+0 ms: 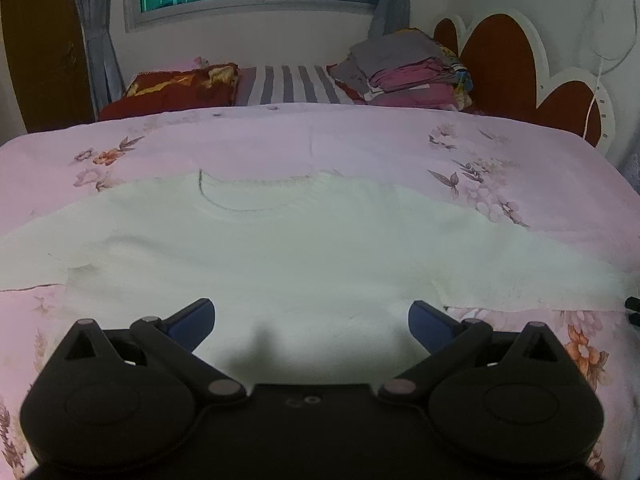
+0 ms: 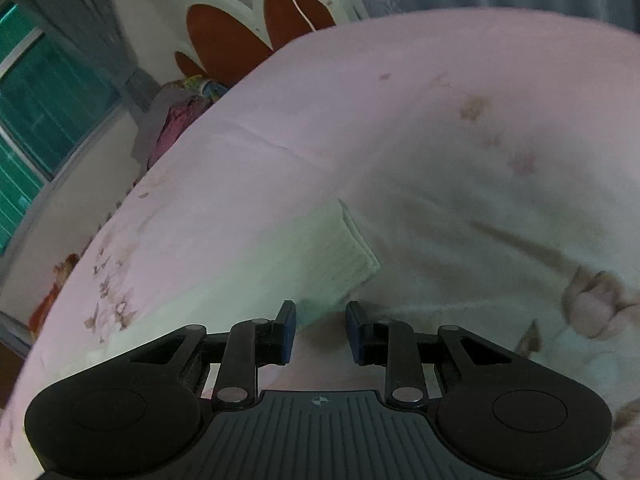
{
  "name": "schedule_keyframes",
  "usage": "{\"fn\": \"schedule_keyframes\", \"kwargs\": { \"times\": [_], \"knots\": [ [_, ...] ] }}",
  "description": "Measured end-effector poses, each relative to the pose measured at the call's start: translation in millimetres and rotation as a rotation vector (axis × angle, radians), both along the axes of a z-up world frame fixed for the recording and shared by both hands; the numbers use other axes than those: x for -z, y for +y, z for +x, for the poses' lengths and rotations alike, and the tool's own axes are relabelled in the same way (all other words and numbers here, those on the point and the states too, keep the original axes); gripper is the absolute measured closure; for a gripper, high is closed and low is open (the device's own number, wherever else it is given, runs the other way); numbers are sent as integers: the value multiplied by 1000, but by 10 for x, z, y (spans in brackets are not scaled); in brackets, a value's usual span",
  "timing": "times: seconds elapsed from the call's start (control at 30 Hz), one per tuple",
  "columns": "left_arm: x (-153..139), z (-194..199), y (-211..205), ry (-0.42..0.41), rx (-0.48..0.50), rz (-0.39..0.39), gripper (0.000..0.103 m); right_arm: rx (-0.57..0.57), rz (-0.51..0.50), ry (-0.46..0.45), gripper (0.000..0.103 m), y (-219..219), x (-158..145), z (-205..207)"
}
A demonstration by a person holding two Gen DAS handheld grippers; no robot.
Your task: Fold small clothes
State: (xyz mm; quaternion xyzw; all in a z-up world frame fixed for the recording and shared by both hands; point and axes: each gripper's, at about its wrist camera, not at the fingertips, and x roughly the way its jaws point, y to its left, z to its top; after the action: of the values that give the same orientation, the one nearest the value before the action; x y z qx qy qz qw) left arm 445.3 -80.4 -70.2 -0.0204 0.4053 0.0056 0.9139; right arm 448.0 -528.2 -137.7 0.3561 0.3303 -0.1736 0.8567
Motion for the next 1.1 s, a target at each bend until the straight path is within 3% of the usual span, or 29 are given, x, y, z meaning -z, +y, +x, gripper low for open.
{"fn": "schedule_keyframes", "kwargs": {
  "times": [0.2,0.23,0.27,0.33,0.47,0.53,0.77,1.1],
  "knots": [
    [41,58,22,26,-9,8,0,12,4,-27,75,-89,2,58],
    [31,55,59,23,-11,8,0,2,-1,-31,92,-80,0,68],
    [17,58,88,18,-15,11,0,-15,-12,-25,102,-89,-5,83],
    [-11,55,185,10,-25,19,0,7,-88,-25,102,-129,-73,43],
    [-30,54,524,11,-49,16,0,-9,-196,71,102,-87,-129,183],
    [-11,31,731,3,-63,0,0,-50,-221,20,102,80,-283,221],
    [130,8,1390,15,-91,-49,0,-311,-292,-100,102,1367,-697,426],
    [145,-271,2423,12,-171,-23,0,-658,-332,-136,102,3464,-594,559]
  ]
}}
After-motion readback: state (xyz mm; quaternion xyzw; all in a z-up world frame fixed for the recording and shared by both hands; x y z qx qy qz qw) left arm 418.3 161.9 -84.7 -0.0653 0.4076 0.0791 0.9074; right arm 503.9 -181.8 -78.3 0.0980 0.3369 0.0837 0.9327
